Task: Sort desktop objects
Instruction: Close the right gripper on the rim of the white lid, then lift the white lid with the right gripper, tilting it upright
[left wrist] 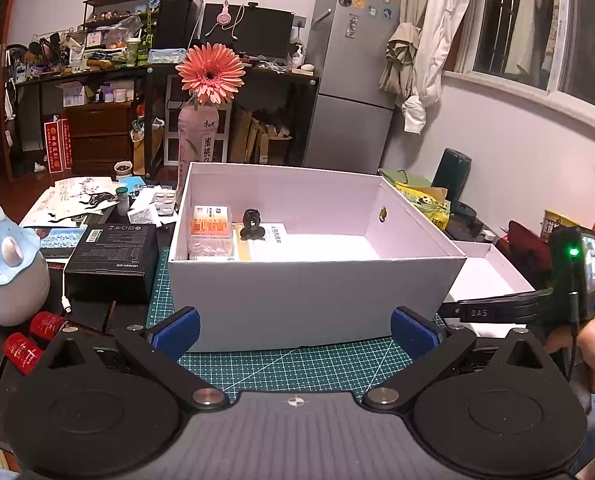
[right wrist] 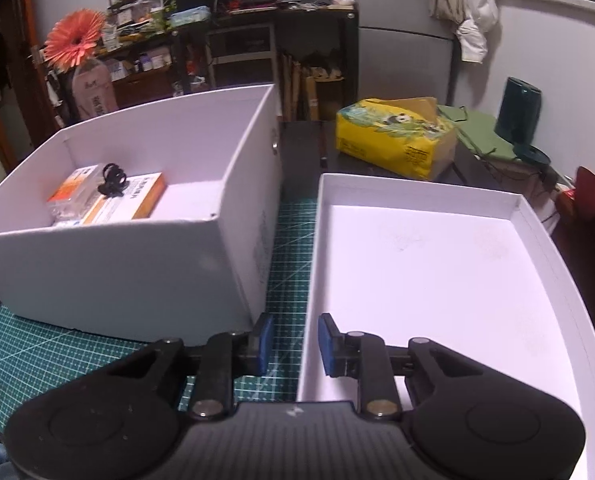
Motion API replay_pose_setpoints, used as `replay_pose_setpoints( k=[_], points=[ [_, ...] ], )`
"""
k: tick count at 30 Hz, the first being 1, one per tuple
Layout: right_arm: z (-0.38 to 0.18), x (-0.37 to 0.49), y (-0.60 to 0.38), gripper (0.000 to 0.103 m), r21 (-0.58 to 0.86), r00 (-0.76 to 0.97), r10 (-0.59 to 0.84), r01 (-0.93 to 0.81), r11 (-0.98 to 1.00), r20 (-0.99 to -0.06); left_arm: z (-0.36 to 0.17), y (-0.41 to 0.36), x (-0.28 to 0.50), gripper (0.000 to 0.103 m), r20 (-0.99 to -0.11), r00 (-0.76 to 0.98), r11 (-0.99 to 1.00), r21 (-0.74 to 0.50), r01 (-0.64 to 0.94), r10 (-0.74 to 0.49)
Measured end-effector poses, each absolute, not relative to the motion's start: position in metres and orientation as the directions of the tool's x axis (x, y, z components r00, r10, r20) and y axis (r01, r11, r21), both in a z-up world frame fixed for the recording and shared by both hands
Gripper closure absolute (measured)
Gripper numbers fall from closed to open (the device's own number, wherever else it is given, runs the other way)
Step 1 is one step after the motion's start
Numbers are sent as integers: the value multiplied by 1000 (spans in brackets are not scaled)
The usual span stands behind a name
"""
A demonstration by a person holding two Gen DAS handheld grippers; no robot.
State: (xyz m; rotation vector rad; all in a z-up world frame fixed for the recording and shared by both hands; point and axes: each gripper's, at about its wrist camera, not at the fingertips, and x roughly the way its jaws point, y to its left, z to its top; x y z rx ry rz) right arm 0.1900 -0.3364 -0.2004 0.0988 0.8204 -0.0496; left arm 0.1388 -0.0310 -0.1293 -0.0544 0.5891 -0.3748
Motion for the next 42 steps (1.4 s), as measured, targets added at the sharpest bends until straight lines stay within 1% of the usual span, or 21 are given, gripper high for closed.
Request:
replay_pose_setpoints(
  k=[7,13,18,22,27,31,42],
  points=[
    [-214,198,-343,91,66,658,-20,105,992,-753,-133,-34,140,0,-543,759,930,-149,335,-360],
    [-219,202,-347,91,73,664,-26,121,990,-748,-133,-36,140,0,-545,756,929,-143,341,-362],
    [-221,204,-342,92,50,663,-38,114,992,-748,-134,-36,141,0,-549,753,929,-145,340,-362],
    [-221,205,-341,98,51,660,-33,107,993,-750,-134,-37,141,0,-550,753,929,-142,342,-361],
    [-217,206,-339,99,32,658,-46,106,994,-751,-133,-36,141,0,-546,756,929,-141,342,-361],
    [-212,203,-347,101,90,660,-21,134,987,-751,-133,-36,143,0,-545,758,930,-141,339,-359],
    [-181,177,-373,101,269,709,57,191,944,-703,-133,-36,143,0,-541,760,929,-136,345,-362]
  ],
)
